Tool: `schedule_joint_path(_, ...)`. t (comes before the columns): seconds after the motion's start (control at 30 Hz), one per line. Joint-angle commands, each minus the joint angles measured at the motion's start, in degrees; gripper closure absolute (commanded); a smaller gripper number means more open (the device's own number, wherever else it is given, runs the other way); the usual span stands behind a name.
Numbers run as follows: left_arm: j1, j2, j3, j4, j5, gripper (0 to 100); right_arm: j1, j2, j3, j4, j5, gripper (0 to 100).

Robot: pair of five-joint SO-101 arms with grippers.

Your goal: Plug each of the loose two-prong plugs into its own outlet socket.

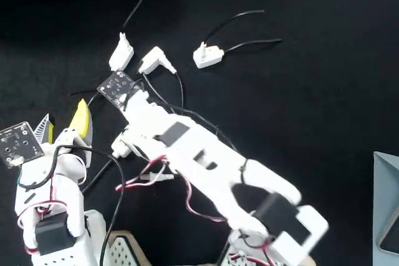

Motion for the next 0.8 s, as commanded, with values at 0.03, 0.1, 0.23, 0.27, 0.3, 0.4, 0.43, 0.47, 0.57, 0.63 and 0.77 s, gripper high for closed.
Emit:
schedule_joint_path(0.03, -0.7, -0.2, -0.1, 0.0, 0.4, 74, 0.6, 2.3, -5.3, -1.7, 1.5, 98.7)
schedule_joint_path(0.1, -0.7, -0.2, -0.1, 0.0, 0.3, 74, 0.7, 3.5, -5.8, -3.0, 1.5, 98.7)
schedule_joint_path(0.23, -0.7, -0.2, 0.0, 0.0, 0.3, 74, 0.7, 5.5, -5.8, -4.7, 1.5, 98.7)
schedule_joint_path(0.27, -0.7, -0.2, 0.0, 0.0, 0.3, 74, 0.7, 5.8, -5.8, -4.7, 1.5, 98.7)
schedule_joint_path(0.3, -0.7, -0.2, 0.0, 0.0, 0.3, 74, 0.7, 6.0, -5.8, -4.7, 1.5, 98.7)
schedule_joint_path(0.4, -0.7, -0.2, 0.0, 0.0, 0.3, 74, 1.1, 6.3, -5.6, -4.6, 1.5, 98.7)
schedule_joint_path(0.43, -0.7, -0.2, 0.0, 0.0, 0.3, 74, 1.3, 6.3, -5.6, -4.6, 1.5, 98.7)
schedule_joint_path(0.47, -0.7, -0.2, 0.0, 0.0, 0.3, 74, 1.5, 6.3, -5.6, -4.7, 1.5, 98.7)
schedule_joint_path(0.57, -0.7, -0.2, 0.0, 0.0, 0.3, 74, 2.5, 6.4, -5.5, -4.8, 1.5, 98.7)
schedule_joint_path(0.63, -0.7, -0.2, 0.0, 0.0, 0.3, 74, 2.5, 6.4, -5.2, -4.5, 1.5, 98.7)
schedule_joint_path(0.77, -0.7, -0.2, 0.0, 0.0, 0.3, 74, 2.2, 5.9, -3.3, -4.8, 1.5, 98.7)
